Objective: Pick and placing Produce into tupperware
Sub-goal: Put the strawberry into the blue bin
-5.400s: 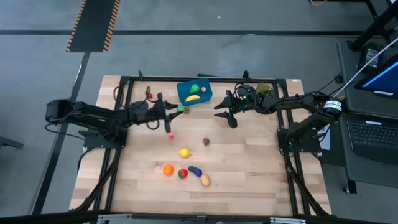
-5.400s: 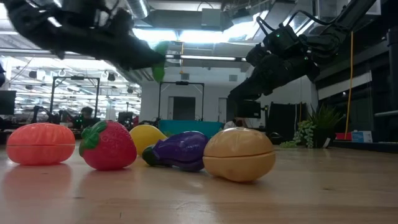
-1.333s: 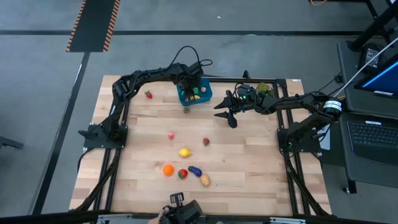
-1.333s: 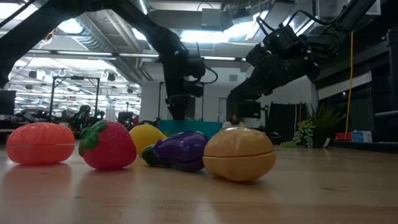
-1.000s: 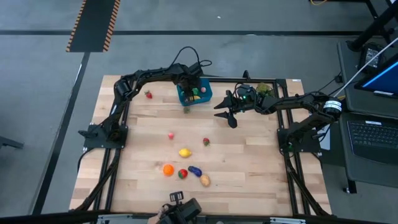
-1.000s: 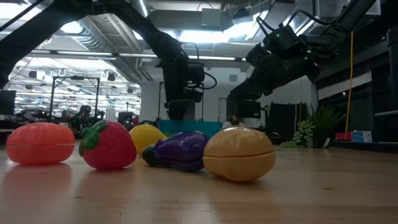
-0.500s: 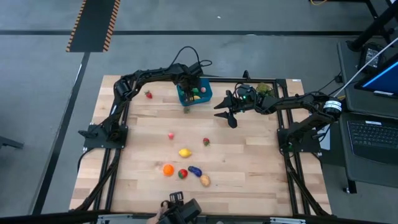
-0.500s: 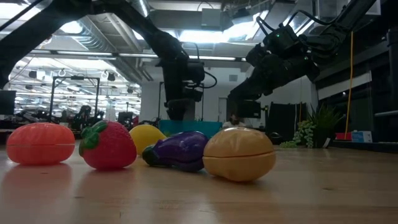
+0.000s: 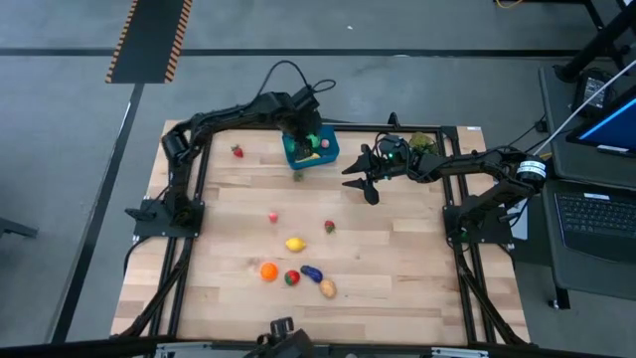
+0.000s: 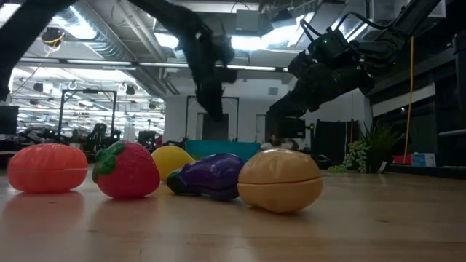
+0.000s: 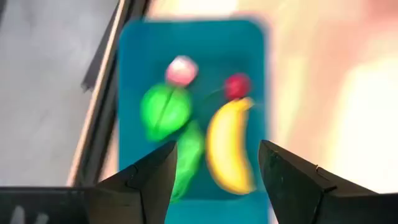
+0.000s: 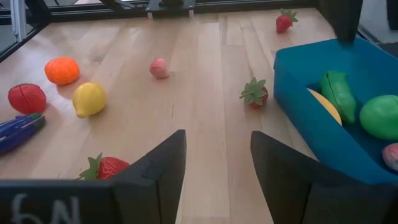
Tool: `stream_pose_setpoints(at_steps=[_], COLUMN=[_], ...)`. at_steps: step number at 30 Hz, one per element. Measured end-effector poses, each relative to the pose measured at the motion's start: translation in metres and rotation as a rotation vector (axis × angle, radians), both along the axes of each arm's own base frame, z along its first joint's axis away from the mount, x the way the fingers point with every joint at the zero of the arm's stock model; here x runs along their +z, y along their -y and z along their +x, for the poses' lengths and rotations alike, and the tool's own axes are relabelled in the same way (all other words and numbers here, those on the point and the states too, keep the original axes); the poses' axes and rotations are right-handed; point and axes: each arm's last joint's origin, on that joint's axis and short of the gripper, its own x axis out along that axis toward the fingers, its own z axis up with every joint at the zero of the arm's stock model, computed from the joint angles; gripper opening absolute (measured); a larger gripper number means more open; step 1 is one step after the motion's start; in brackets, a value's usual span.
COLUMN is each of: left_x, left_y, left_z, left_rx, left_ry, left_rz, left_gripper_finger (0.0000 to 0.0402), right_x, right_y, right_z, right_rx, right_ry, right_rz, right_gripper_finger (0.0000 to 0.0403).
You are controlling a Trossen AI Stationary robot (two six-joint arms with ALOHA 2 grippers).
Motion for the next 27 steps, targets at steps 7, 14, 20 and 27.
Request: stream_pose_setpoints(at_steps=[7, 14, 20, 27], left_x=[0.035, 0.048, 0.034, 0.006], left_y=[0.031, 0.069, 0.102, 0.137], left_z=[-0.030, -0.083, -0.125, -0.160], left_rx=[-0.077, -0.070, -0.069, -0.094], left_ry=[0.195, 0.439, 0.588, 0.640], left_rz=[-0.038, 0.094, 0.150, 0.124], left_gripper_finger=[0.0215, 0.0219, 0.0214, 0.0216], right_x=[0.000, 0.000, 0.000, 0.000], right_y=[0.000, 0.000, 0.000, 0.000], right_z=[0.000, 0.000, 0.000, 0.000], right_rx=[0.000, 0.000, -0.001, -0.001], right_ry=[0.000, 0.000, 0.000, -0.001], right_rz=[0.000, 0.000, 0.003, 0.004], right_gripper_finger=[0.0183, 0.0183, 0.0183, 0.0183])
